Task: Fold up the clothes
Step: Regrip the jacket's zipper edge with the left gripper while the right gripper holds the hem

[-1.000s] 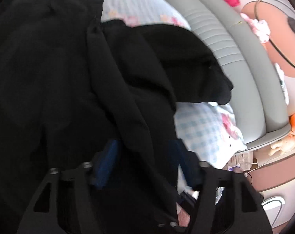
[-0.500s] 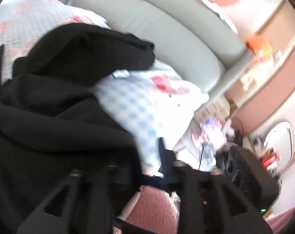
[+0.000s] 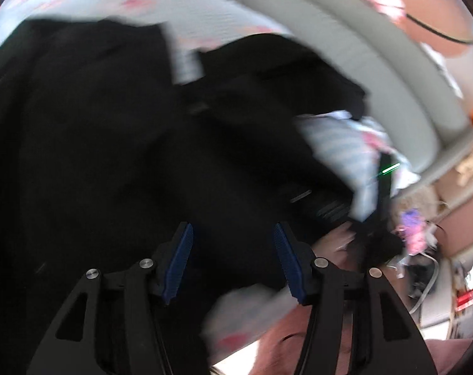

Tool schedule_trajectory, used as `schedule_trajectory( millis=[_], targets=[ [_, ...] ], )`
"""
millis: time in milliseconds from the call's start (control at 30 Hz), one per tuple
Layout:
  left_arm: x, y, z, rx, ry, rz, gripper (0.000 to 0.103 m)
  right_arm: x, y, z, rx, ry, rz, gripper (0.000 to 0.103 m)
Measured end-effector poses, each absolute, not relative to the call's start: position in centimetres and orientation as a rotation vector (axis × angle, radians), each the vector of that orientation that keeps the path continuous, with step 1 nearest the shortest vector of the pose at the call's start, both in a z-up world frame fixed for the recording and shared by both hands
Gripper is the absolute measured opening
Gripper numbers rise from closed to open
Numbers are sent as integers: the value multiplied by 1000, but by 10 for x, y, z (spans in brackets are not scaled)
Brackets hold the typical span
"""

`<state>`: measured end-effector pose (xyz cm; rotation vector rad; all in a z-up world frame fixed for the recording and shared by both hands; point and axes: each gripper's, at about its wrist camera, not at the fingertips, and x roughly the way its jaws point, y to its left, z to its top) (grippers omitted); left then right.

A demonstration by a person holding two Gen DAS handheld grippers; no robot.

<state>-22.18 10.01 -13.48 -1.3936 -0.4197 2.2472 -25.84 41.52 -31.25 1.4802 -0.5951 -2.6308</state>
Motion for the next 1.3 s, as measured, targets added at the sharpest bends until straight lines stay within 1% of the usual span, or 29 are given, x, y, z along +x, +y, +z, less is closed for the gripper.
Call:
schedule_trajectory(
  millis=[33,67,100,167,233,267,300,367,400,433,500,600,633,700,733,767,800,833,900,933,1033,1067,1100,1133,1167,1200,1233,1267,1300],
  targets=[
    [-217,88,-141,-1415,-437,2264,56,-261,417,-303,1437,-592,-2643,21],
    [-213,76,-147,-1433,-451,2273,56,-257,420,-281,1345,-546,-2717,12],
    [-209,65,-153,-1451,-464,2281,56,-254,424,-260,1250,-500,-2789,8],
    [-202,51,-163,-1488,-483,2290,56,-241,438,-216,1064,-430,-2961,8],
    [-195,42,-171,-1505,-515,2284,56,-233,459,-193,976,-444,-3071,9],
    [-191,38,-175,-1511,-532,2282,56,-236,472,-196,999,-451,-3115,10],
    [-189,36,-177,-1503,-549,2283,56,-239,479,-202,1047,-444,-3142,14],
    [-182,27,-175,-1482,-565,2288,56,-246,496,-223,1207,-482,-3137,16],
    [-179,22,-174,-1472,-571,2294,56,-241,499,-229,1215,-521,-3138,16],
    [-177,15,-173,-1472,-567,2315,57,-237,503,-236,1222,-557,-3139,19],
    [-176,6,-177,-1498,-567,2375,58,-234,507,-247,1240,-523,-3177,32],
    [-175,-4,-187,-1532,-658,2352,58,-214,517,-244,1295,-672,-3103,34],
    [-174,-6,-191,-1537,-679,2335,58,-206,520,-243,1306,-719,-3079,37],
    [-169,-2,-193,-1526,-675,2315,58,-179,506,-228,1151,-737,-3076,40],
    [-167,2,-193,-1516,-673,2307,58,-167,492,-217,1068,-728,-3045,44],
    [-166,5,-194,-1495,-690,2292,61,-161,479,-214,1040,-724,-3002,55],
    [-165,8,-195,-1474,-706,2276,63,-155,465,-211,1014,-720,-2957,58],
    [-164,11,-197,-1455,-724,2260,65,-154,448,-212,1017,-717,-2878,58],
    [-164,15,-199,-1430,-772,2230,65,-164,410,-231,1091,-655,-2732,58],
    [-162,14,-200,-1435,-773,2239,64,-170,392,-241,1125,-624,-2658,58],
    [-153,15,-198,-1422,-734,2321,56,-193,341,-270,1222,-524,-2479,57],
    [-149,16,-196,-1416,-714,2352,45,-204,333,-278,1261,-483,-2479,57],
    [-147,15,-195,-1418,-690,2370,41,-211,331,-282,1298,-454,-2514,54],
    [-145,13,-194,-1420,-666,2388,32,-219,330,-287,1335,-428,-2548,49],
    [-142,11,-194,-1422,-648,2408,28,-227,340,-294,1370,-456,-2581,42],
    [-140,3,-194,-1426,-661,2433,28,-232,352,-297,1386,-491,-2630,41],
    [-139,-6,-195,-1429,-688,2445,28,-236,365,-300,1405,-523,-2677,41],
    [-136,-16,-195,-1437,-714,2436,26,-238,377,-307,1454,-510,-2719,51],
    [-133,-25,-196,-1446,-738,2414,30,-240,389,-313,1502,-503,-2755,57]
  ],
)
